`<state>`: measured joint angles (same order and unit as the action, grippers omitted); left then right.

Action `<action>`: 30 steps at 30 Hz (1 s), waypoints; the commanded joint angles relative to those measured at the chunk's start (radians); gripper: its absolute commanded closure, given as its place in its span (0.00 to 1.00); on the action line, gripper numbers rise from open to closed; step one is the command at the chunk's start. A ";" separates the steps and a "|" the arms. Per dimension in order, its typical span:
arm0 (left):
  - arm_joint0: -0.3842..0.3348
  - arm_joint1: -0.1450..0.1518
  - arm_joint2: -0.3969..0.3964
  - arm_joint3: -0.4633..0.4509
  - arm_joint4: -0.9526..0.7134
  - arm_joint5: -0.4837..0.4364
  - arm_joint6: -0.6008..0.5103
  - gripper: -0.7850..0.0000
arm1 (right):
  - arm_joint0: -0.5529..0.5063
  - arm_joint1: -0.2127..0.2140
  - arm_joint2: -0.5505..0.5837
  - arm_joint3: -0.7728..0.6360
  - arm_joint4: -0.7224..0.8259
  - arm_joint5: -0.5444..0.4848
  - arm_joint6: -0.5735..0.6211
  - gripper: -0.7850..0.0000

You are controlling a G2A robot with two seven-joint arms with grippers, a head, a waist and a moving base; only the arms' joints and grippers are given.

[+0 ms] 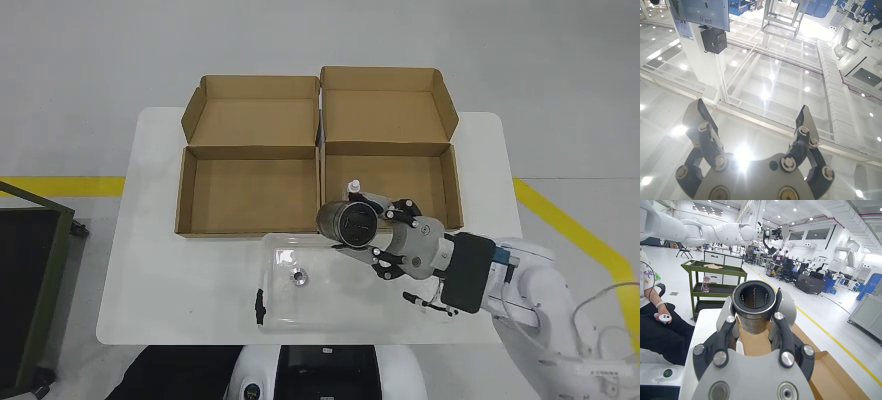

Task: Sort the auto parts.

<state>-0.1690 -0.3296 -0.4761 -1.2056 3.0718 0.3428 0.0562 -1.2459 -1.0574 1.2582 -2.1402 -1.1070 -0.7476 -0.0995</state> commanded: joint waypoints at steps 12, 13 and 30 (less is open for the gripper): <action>0.000 0.000 0.000 0.000 0.000 0.000 0.000 0.00 | 0.060 -0.014 -0.107 0.108 0.026 0.024 0.129 1.00; 0.000 0.000 0.000 0.000 0.000 0.000 0.000 0.00 | 0.072 -0.017 -0.123 0.129 0.026 0.031 0.137 1.00; 0.000 0.000 0.000 0.000 0.000 0.000 0.000 0.00 | 0.299 -0.090 -0.351 0.459 0.043 0.185 0.254 1.00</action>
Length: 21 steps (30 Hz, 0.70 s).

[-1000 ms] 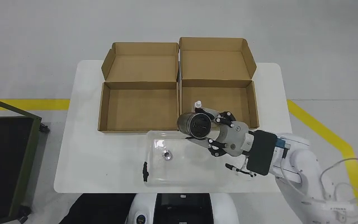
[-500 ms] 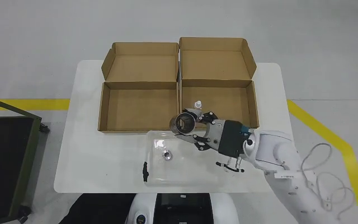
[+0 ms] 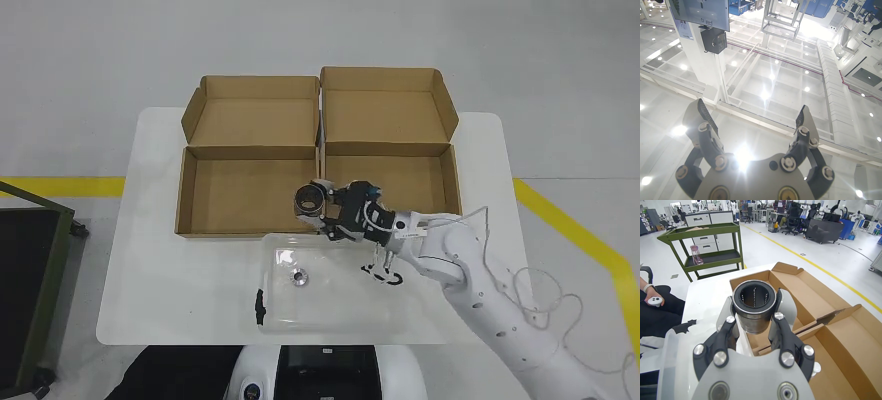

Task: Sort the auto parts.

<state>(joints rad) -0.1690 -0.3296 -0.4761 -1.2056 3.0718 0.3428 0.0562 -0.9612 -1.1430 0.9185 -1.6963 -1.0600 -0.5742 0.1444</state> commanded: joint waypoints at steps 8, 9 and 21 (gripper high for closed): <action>0.000 0.000 0.000 0.000 0.000 0.000 0.000 0.00 | 0.107 -0.049 -0.109 0.118 -0.015 0.090 0.069 1.00; 0.000 0.000 0.000 0.000 0.000 0.000 0.000 0.00 | 0.117 -0.054 -0.121 0.132 -0.016 0.098 0.078 1.00; 0.000 0.000 0.000 0.000 0.000 0.000 0.000 0.00 | 0.217 -0.121 -0.231 0.260 -0.021 0.174 0.170 1.00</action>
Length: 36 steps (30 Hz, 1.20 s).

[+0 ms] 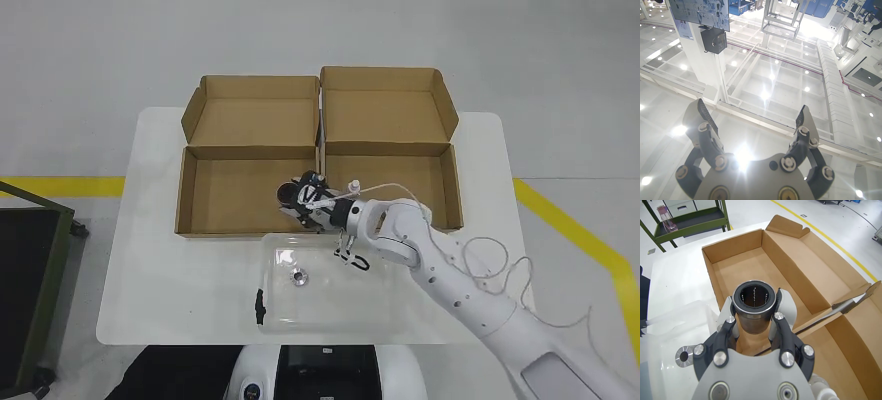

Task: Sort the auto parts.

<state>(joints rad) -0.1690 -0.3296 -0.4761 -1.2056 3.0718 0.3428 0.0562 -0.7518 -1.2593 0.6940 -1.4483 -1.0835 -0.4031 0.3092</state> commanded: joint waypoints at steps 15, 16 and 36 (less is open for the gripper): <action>0.000 0.000 0.000 0.000 0.000 0.000 0.000 0.00 | 0.088 -0.076 -0.075 0.177 0.028 0.005 0.054 0.93; 0.000 0.000 0.000 0.000 0.000 0.000 0.000 0.00 | 0.090 -0.079 -0.075 0.184 0.028 0.004 0.056 0.92; 0.000 0.000 0.000 0.000 0.000 0.000 0.000 0.00 | 0.063 -0.091 -0.033 0.132 -0.004 -0.031 0.123 0.51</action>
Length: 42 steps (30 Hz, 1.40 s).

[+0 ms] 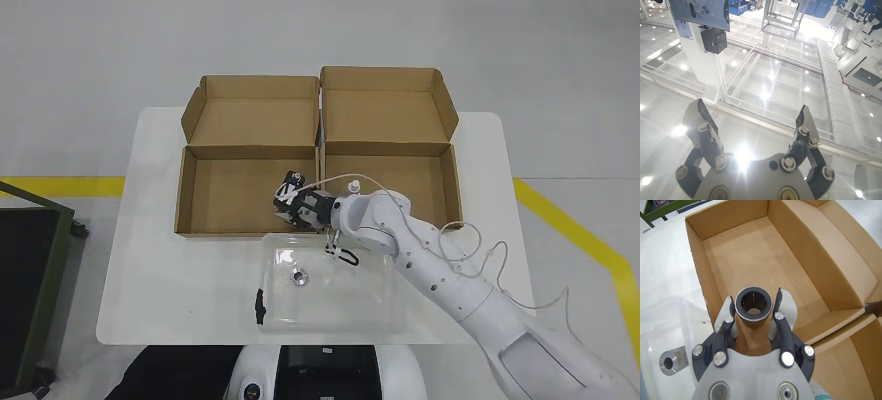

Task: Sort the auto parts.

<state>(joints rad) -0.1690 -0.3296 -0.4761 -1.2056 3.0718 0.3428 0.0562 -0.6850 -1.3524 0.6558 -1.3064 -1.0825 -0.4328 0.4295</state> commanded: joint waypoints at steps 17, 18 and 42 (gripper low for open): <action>0.000 0.000 0.000 0.000 0.000 0.000 0.000 0.00 | -0.183 0.061 0.120 -0.386 -0.162 -0.111 0.029 0.36; 0.000 0.000 0.000 0.000 0.000 0.000 0.000 0.00 | -0.200 0.066 0.124 -0.409 -0.180 -0.126 0.029 0.37; 0.000 0.000 0.000 0.000 0.000 0.000 0.000 0.00 | -0.455 0.131 0.177 -0.466 -0.387 -0.279 -0.058 0.39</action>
<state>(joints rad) -0.1690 -0.3296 -0.4761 -1.2056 3.0718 0.3428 0.0562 -1.1402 -1.2213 0.8322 -1.7764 -1.4676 -0.7134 0.3706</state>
